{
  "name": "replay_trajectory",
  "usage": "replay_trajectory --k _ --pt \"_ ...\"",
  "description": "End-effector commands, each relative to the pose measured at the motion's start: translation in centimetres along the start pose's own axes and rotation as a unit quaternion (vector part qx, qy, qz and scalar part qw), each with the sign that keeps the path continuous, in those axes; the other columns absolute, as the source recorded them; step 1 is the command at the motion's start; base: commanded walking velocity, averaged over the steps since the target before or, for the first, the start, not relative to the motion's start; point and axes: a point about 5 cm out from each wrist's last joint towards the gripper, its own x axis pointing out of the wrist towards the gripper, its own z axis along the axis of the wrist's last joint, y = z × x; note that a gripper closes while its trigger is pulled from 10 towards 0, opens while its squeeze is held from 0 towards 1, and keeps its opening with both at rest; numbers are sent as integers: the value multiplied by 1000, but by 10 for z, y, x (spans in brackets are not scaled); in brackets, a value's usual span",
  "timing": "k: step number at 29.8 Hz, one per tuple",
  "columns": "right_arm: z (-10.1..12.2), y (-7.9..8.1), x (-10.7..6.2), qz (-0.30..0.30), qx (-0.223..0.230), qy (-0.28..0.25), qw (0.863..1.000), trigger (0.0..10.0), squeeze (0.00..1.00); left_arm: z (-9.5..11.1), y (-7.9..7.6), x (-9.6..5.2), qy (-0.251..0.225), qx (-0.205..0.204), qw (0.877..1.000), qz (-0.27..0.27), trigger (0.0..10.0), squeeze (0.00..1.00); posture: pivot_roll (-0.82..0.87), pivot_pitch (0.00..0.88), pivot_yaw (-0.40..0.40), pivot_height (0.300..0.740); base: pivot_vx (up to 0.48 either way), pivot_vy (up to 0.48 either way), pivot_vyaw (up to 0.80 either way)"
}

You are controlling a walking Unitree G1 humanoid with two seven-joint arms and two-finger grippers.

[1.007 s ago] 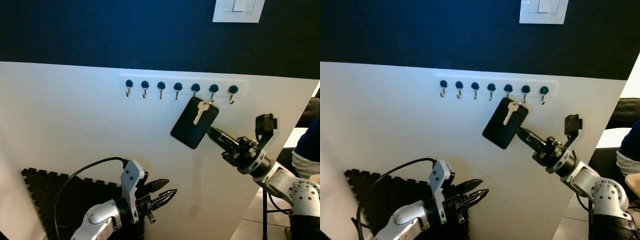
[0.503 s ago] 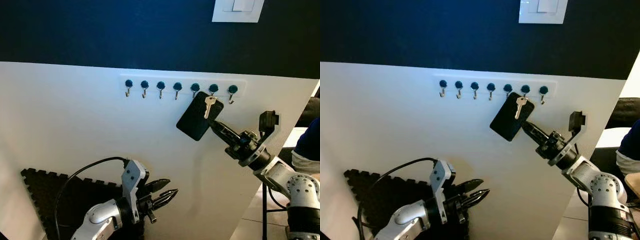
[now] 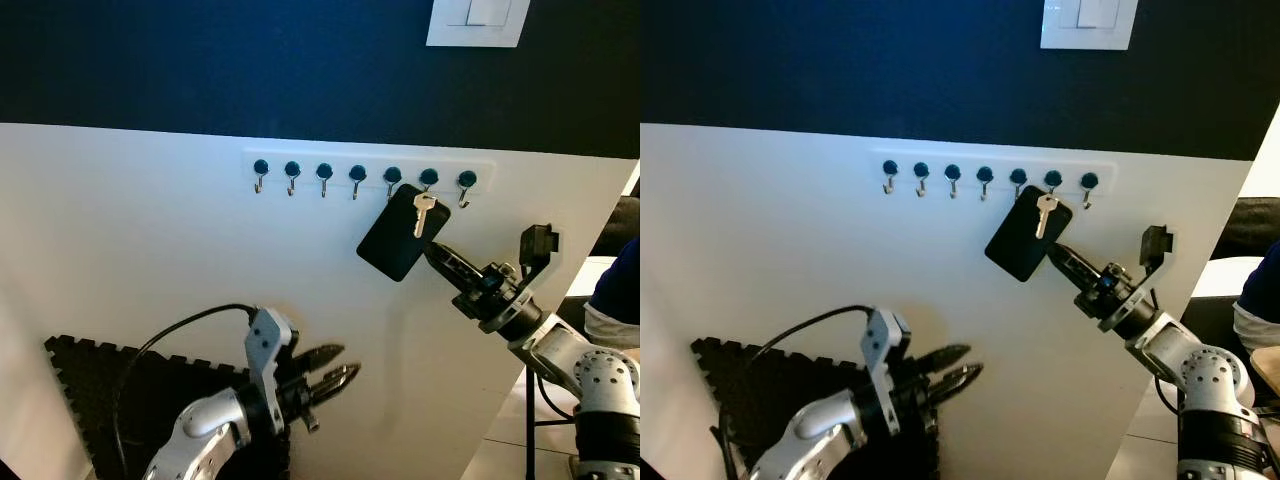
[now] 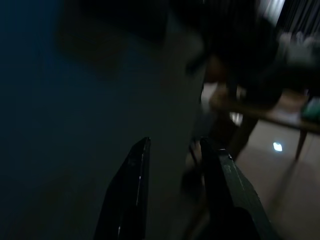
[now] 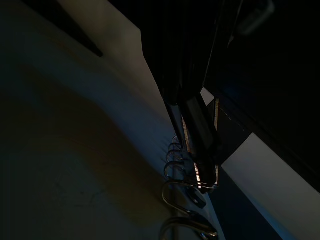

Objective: Hang keys on a hook

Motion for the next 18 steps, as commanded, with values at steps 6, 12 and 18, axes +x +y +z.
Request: replay_trajectory --k 6,12,18 --pt "2 2 -4 6 0 0 1000 10000 0 20 -2 12 -52 -10 999 -5 10000 0 56 56 18 740 0 0 0" --pt "2 0 -5 3 2 0 1000 10000 0 19 -5 13 -52 -12 999 -8 10000 0 57 52 16 740 0 0 0" --pt "-4 -6 -13 -13 8 5 1000 10000 0 19 -6 12 -50 -16 999 -8 10000 0 58 49 18 740 0 0 0"
